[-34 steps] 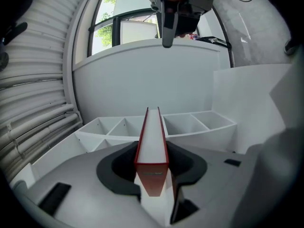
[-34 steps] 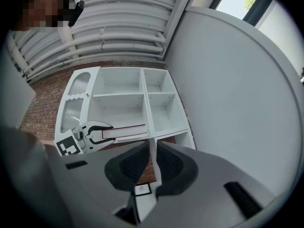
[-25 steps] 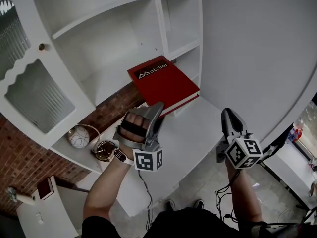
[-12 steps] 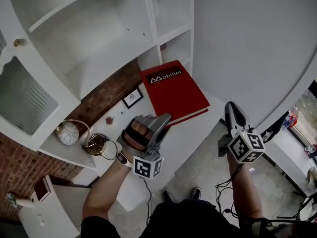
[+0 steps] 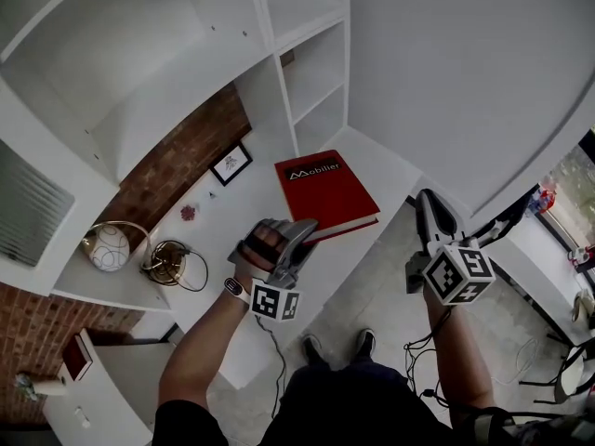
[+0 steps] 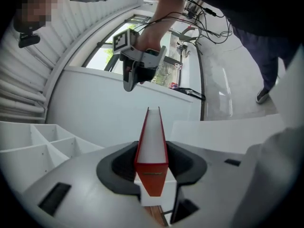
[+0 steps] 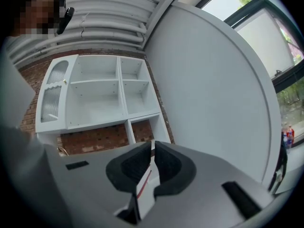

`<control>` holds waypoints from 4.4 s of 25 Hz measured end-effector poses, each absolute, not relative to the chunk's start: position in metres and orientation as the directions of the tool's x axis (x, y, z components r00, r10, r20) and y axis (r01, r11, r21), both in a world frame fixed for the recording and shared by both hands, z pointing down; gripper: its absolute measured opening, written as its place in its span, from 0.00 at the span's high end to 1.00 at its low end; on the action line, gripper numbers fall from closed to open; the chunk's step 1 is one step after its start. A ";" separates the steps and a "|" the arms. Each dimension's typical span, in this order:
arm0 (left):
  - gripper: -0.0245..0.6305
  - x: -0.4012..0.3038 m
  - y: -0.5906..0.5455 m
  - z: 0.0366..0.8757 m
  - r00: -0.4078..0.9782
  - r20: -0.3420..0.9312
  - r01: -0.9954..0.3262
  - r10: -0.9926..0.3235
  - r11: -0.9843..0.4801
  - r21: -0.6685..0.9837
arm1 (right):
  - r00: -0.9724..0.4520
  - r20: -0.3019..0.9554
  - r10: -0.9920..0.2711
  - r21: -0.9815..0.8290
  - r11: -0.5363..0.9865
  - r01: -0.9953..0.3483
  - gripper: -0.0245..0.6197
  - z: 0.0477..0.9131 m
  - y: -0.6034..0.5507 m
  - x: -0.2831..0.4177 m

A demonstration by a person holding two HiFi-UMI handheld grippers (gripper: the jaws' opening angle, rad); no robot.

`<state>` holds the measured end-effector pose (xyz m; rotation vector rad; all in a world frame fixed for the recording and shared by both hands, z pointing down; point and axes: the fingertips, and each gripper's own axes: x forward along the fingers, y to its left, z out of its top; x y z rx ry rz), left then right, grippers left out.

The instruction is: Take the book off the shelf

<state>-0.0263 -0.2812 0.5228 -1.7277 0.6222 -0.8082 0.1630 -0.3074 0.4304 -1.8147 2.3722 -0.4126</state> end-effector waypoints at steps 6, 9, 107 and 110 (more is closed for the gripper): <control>0.71 -0.024 -0.286 0.574 0.629 0.295 0.005 -0.720 -0.375 -0.927 | -0.277 0.115 -0.954 -0.296 0.233 -0.926 0.93 0.457 -0.312 0.162; 0.71 -0.022 -0.285 0.594 0.634 0.321 0.009 -0.703 -0.408 -0.913 | -0.280 0.143 -0.949 -0.304 0.227 -0.925 0.93 0.472 -0.313 0.159; 0.80 -0.110 -0.281 0.338 0.349 -0.047 -0.936 -0.936 -0.346 -0.060 | -0.423 -0.115 -0.899 0.085 0.415 -0.906 0.93 0.333 -0.300 0.092; 0.80 -0.111 -0.283 0.338 0.347 -0.047 -0.937 -0.937 -0.345 -0.056 | -0.420 -0.115 -0.900 0.081 0.413 -0.907 0.93 0.333 -0.301 0.092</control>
